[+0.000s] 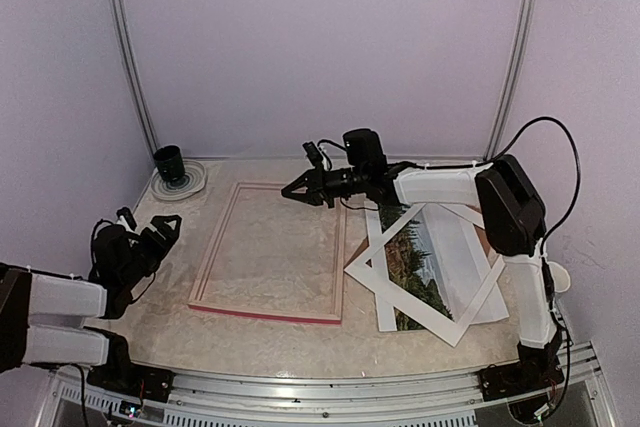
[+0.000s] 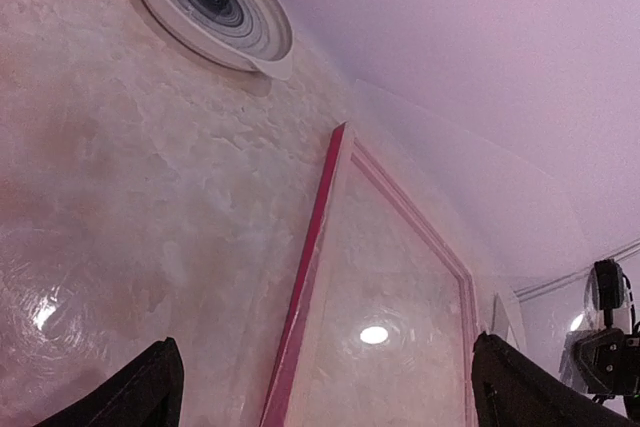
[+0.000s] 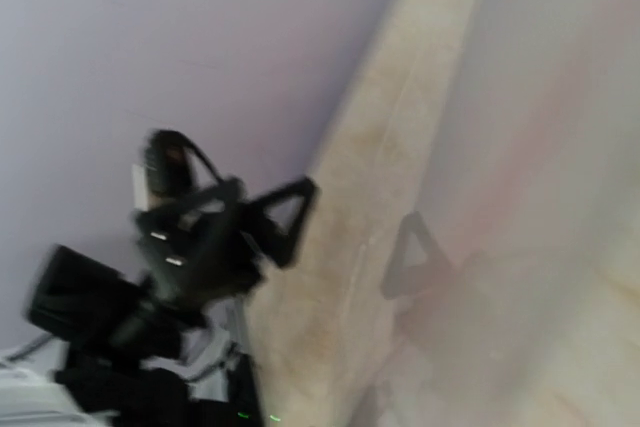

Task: Put the photo into the frame
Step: Place the glass panel at the frame body.

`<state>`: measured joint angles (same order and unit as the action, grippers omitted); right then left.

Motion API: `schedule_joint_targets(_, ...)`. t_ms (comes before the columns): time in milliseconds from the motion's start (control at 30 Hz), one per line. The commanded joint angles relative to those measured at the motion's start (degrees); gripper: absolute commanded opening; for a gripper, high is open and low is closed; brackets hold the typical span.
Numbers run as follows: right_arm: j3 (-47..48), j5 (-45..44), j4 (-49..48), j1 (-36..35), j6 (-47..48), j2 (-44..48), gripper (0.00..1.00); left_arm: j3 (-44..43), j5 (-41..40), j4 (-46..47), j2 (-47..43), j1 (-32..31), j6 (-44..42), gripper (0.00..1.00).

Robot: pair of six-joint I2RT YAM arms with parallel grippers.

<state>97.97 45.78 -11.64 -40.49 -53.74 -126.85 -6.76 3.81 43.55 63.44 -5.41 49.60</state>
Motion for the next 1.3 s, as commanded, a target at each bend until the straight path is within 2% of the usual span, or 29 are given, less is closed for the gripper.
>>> schedule_joint_targets(0, -5.9, -1.4, -7.1, -0.5, -4.2, -3.2, 0.00, -1.3, 1.5, -0.5, 4.5, 0.6, -0.3, 0.99)
schedule_joint_targets(167, -11.8, -6.6, -4.3, -0.6, -4.0, -0.6, 0.00, -1.5, 2.0, 0.0, 5.8, 0.6, -0.4, 0.99)
schedule_joint_targets(333, -13.1, -5.8, -1.2, -0.8, -5.0, -0.8, 0.00, -1.4, 2.0, 0.1, 5.8, 0.6, -0.5, 0.99)
schedule_joint_targets(567, -15.3, -9.7, 1.5, -1.2, -4.3, 0.9, 0.00, -1.4, 2.8, 0.9, 6.4, 0.6, -0.4, 0.99)
schedule_joint_targets(1067, -15.7, -7.6, 2.6, -1.6, -3.9, 0.9, 0.00, -1.6, 3.8, 2.1, 8.0, 0.6, -0.1, 0.99)
schedule_joint_targets(1267, -14.3, -8.0, 5.9, -1.6, -2.5, 2.0, 0.00, -1.6, 4.3, 2.7, 8.7, 0.6, 0.1, 0.99)
